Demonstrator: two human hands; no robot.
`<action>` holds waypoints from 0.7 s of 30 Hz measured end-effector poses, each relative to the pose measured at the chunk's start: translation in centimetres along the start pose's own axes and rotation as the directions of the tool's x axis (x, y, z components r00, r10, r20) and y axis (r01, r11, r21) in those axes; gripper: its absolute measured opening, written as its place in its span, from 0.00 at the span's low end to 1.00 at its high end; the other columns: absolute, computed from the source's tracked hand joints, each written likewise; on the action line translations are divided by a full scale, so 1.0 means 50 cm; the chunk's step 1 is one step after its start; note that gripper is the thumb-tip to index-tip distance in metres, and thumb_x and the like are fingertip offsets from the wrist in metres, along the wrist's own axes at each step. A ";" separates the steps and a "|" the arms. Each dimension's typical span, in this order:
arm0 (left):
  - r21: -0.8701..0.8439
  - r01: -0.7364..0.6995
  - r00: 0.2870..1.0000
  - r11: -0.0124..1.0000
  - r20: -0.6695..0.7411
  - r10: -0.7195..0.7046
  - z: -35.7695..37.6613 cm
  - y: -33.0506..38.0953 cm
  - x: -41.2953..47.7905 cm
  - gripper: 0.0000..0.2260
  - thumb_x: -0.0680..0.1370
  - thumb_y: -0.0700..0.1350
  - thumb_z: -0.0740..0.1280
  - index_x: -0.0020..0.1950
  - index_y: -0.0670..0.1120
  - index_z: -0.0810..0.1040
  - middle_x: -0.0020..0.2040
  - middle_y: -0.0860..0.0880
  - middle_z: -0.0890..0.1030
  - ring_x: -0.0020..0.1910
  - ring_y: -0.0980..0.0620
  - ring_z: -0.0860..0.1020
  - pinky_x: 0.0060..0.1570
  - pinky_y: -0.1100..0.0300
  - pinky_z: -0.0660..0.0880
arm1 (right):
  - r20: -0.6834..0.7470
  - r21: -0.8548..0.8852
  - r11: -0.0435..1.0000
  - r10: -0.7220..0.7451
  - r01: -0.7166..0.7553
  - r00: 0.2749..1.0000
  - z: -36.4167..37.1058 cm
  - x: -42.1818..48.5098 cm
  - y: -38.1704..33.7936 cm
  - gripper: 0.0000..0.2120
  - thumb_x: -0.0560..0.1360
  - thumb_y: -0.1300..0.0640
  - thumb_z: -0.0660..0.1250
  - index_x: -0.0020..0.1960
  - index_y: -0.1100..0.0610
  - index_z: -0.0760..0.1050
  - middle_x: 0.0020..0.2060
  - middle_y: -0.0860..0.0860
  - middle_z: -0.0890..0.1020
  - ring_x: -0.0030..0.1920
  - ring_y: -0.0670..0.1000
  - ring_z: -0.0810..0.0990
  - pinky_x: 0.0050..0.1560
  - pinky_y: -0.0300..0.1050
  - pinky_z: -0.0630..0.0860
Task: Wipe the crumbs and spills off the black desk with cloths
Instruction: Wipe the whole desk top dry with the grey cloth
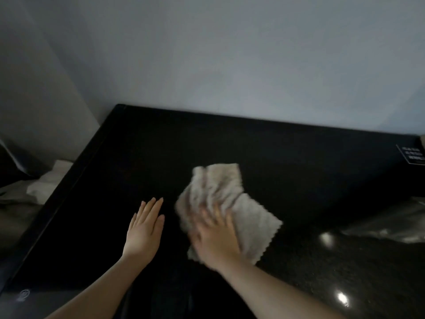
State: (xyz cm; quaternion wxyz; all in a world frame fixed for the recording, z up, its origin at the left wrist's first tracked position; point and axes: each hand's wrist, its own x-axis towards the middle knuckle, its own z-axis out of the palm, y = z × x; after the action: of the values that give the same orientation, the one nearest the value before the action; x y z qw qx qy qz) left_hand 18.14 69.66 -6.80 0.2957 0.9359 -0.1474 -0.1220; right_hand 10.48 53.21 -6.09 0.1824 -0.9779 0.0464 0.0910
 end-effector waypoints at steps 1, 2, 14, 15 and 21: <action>-0.023 0.004 1.000 1.000 -0.019 -0.004 -0.001 0.003 0.002 0.21 0.82 0.48 0.51 0.76 0.51 0.56 0.77 0.52 0.54 0.71 0.61 0.44 0.73 0.57 0.44 | 0.072 0.008 0.995 -0.099 0.099 0.992 0.015 -0.013 -0.032 0.26 0.79 0.43 0.43 0.76 0.44 0.47 0.77 0.45 0.46 0.74 0.49 0.34 0.71 0.55 0.33; -0.025 0.001 1.000 1.000 -0.030 -0.002 -0.001 0.006 0.003 0.21 0.82 0.48 0.50 0.76 0.51 0.56 0.77 0.52 0.55 0.72 0.60 0.44 0.74 0.56 0.45 | 0.137 0.014 0.984 -0.179 0.179 0.974 0.027 -0.026 -0.055 0.25 0.79 0.42 0.43 0.76 0.44 0.47 0.76 0.45 0.46 0.74 0.48 0.33 0.71 0.54 0.32; 0.456 -0.394 0.893 0.798 0.394 0.216 0.144 0.216 -0.007 0.25 0.81 0.56 0.47 0.75 0.58 0.38 0.77 0.55 0.37 0.75 0.50 0.38 0.72 0.44 0.41 | -0.064 -0.032 0.861 0.506 -0.508 0.860 -0.036 -0.177 0.232 0.28 0.75 0.34 0.38 0.74 0.36 0.43 0.76 0.42 0.42 0.74 0.49 0.34 0.69 0.63 0.31; 0.447 -0.430 0.875 0.784 0.422 0.239 0.164 0.243 -0.008 0.26 0.81 0.57 0.48 0.75 0.58 0.38 0.77 0.54 0.37 0.75 0.50 0.37 0.72 0.44 0.40 | -0.080 0.000 0.825 0.564 -0.566 0.822 -0.044 -0.199 0.260 0.27 0.76 0.35 0.40 0.74 0.36 0.43 0.76 0.42 0.42 0.74 0.49 0.34 0.69 0.64 0.31; 0.461 -0.397 0.867 0.794 0.473 0.159 0.257 0.384 0.021 0.27 0.81 0.59 0.48 0.76 0.58 0.39 0.77 0.54 0.38 0.75 0.45 0.36 0.70 0.35 0.43 | -0.082 0.144 0.585 0.811 -0.798 0.580 -0.091 -0.317 0.450 0.27 0.77 0.35 0.41 0.74 0.36 0.39 0.76 0.43 0.41 0.75 0.52 0.35 0.69 0.68 0.35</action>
State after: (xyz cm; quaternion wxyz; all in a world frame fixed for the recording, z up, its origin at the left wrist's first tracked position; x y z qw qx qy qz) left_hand 11.14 47.62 -5.84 -0.0051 0.9004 -0.3737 -0.2227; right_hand -7.11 31.54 -6.70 0.1621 -0.8448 0.5012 0.0934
